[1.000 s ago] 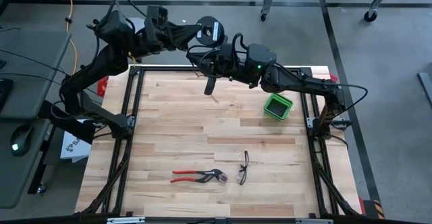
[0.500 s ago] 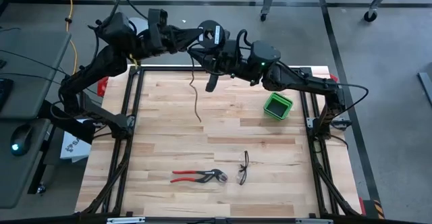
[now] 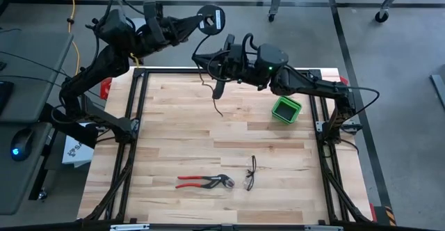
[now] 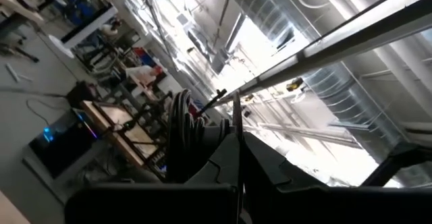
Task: Coil cords
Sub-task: Coil the black wire on the black spool
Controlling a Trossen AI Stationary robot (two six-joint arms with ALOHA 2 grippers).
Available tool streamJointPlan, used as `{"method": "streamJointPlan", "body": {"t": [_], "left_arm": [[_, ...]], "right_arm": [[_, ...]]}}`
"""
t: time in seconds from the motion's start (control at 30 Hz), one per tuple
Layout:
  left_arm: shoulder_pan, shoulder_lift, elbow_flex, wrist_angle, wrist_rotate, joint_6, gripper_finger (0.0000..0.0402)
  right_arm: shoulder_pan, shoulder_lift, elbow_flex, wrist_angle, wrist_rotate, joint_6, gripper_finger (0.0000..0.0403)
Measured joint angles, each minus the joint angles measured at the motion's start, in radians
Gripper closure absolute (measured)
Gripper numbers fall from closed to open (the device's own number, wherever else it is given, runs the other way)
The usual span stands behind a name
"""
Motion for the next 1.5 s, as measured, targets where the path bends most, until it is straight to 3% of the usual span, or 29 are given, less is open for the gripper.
{"method": "streamJointPlan", "body": {"t": [0.23,0.6,1.07,1.3,1.5], "left_arm": [[0.007,-0.007,0.000,-0.022,-0.005,0.042,0.0402],[0.025,-0.066,0.000,-0.130,0.005,0.012,0.0401],[0.052,-0.028,0.001,-0.123,-0.036,0.055,0.0402],[0.057,0.021,0.001,0.033,0.009,-0.080,0.0402],[0.019,0.042,0.001,0.025,0.051,-0.213,0.0402]], "right_arm": [[0.022,0.000,0.000,-0.016,0.004,-0.020,0.0403],[0.020,-0.045,-0.001,-0.151,0.125,-0.123,0.0403],[0.048,-0.026,-0.001,-0.068,0.105,-0.086,0.0403],[0.047,-0.015,-0.001,-0.076,0.105,-0.088,0.0403],[0.017,-0.013,-0.002,-0.054,0.101,-0.089,0.0403]]}}
